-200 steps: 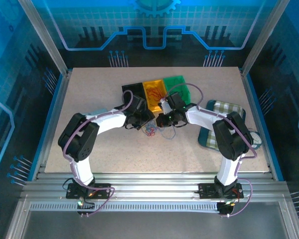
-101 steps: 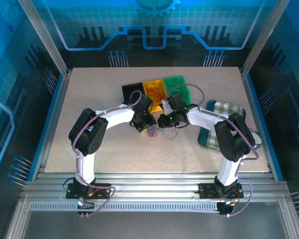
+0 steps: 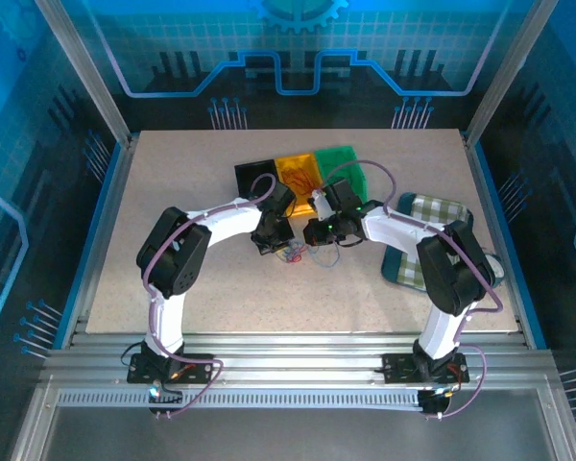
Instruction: Untangle the cables
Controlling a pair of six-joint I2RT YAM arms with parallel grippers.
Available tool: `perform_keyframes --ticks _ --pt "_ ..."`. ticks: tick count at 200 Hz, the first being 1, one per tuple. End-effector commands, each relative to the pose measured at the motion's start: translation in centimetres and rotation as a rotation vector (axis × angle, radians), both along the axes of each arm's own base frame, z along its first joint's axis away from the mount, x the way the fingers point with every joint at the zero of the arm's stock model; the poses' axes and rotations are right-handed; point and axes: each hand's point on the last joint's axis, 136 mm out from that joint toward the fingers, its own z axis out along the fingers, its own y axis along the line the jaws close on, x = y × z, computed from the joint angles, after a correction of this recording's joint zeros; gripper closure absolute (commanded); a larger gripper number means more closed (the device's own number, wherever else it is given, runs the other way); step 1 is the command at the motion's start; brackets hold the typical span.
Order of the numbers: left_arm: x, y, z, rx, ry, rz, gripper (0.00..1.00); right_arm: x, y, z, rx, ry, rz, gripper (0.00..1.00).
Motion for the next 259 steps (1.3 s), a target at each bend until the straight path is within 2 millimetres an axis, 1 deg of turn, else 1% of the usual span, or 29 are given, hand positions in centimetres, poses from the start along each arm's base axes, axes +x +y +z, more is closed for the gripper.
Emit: perform_keyframes --ticks 1,16,32,40,59,77,93,110,135,144,156,171,189,210,233,259 --pt "-4.2 3.5 -6.0 0.178 0.139 0.011 1.0 0.6 -1.2 1.0 -0.013 -0.026 -0.056 0.99" --pt "-4.8 5.5 -5.8 0.248 0.133 0.045 1.0 1.4 -3.0 0.9 -0.054 -0.033 -0.116 0.99" --pt "-5.5 7.8 -5.3 0.303 0.125 0.1 1.0 2.2 -5.5 0.7 -0.099 -0.03 -0.199 0.99" --pt "-5.8 8.9 -5.1 0.318 0.123 0.131 1.0 2.6 -7.1 0.6 -0.116 -0.02 -0.254 0.99" --pt "-6.3 11.1 -4.4 0.317 0.112 0.223 1.0 3.0 -10.2 0.1 -0.144 0.001 -0.362 0.99" --pt "-6.7 12.6 -4.1 0.303 0.101 0.299 1.0 3.0 -12.4 -0.5 -0.156 0.031 -0.438 0.99" --pt "-6.9 13.6 -3.6 0.305 0.084 0.344 1.0 2.8 -14.2 -1.0 -0.188 0.047 -0.494 0.99" --pt "-6.8 14.0 -3.1 0.311 0.07 0.361 1.0 2.6 -15.7 -1.2 -0.235 0.047 -0.535 0.99" --pt "-6.4 14.1 -2.5 0.31 0.054 0.364 1.0 2.6 -17.3 -0.8 -0.277 0.022 -0.571 0.99" --pt "-6.1 14.1 -2.2 0.312 0.045 0.354 1.0 2.7 -17.5 -0.4 -0.276 0.01 -0.571 0.99" --pt "-5.8 14.0 -1.8 0.318 0.034 0.34 1.0 3.1 -16.9 0.3 -0.253 -0.017 -0.533 0.99" --pt "-5.0 13.0 -1.5 0.277 0.005 0.302 1.0 3.4 -15.0 1.3 -0.213 -0.06 -0.454 0.96" --pt "-4.1 11.0 -1.4 0.216 -0.017 0.233 1.0 3.4 -11.9 2.2 -0.193 -0.108 -0.352 0.9" --pt "-3.4 8.7 -0.9 0.219 -0.041 0.118 1.0 3.3 -8.3 2.6 -0.144 -0.129 -0.255 0.81" --pt "-3.4 6.9 -0.5 0.242 -0.046 0.045 1.0 2.9 -4.8 2.3 -0.064 -0.1 -0.192 0.67" --pt "-4.1 6.3 -0.8 0.214 -0.026 0.064 1.0 2.7 -2.3 1.3 -0.018 -0.041 -0.157 0.6"
